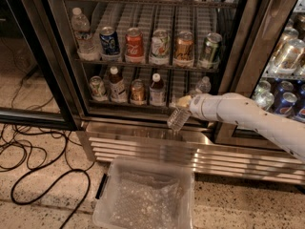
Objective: Pick water bottle from bottom shelf of fridge
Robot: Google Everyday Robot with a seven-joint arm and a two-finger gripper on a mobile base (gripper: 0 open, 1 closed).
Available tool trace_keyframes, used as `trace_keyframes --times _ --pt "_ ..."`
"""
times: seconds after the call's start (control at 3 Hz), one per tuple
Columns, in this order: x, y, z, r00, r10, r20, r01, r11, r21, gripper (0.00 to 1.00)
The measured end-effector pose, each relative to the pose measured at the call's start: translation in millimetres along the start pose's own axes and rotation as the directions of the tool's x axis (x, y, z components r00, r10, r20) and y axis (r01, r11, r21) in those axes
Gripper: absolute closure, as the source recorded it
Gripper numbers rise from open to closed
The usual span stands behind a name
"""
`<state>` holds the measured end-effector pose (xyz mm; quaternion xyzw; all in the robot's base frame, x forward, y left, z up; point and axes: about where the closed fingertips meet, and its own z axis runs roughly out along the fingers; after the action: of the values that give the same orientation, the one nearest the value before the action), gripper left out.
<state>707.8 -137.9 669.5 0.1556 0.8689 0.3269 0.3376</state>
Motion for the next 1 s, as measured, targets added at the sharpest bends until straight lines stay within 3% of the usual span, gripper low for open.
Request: trace_keyframes --times 0.33,1.0 --pt "29.0 5.9 -0.2 0.998 0.02 -0.061 -0.021 0.9996 -0.017 1.0" --pt "32.8 1.9 2.9 0.998 0.02 -0.063 -0.021 0.9996 -0.017 1.0"
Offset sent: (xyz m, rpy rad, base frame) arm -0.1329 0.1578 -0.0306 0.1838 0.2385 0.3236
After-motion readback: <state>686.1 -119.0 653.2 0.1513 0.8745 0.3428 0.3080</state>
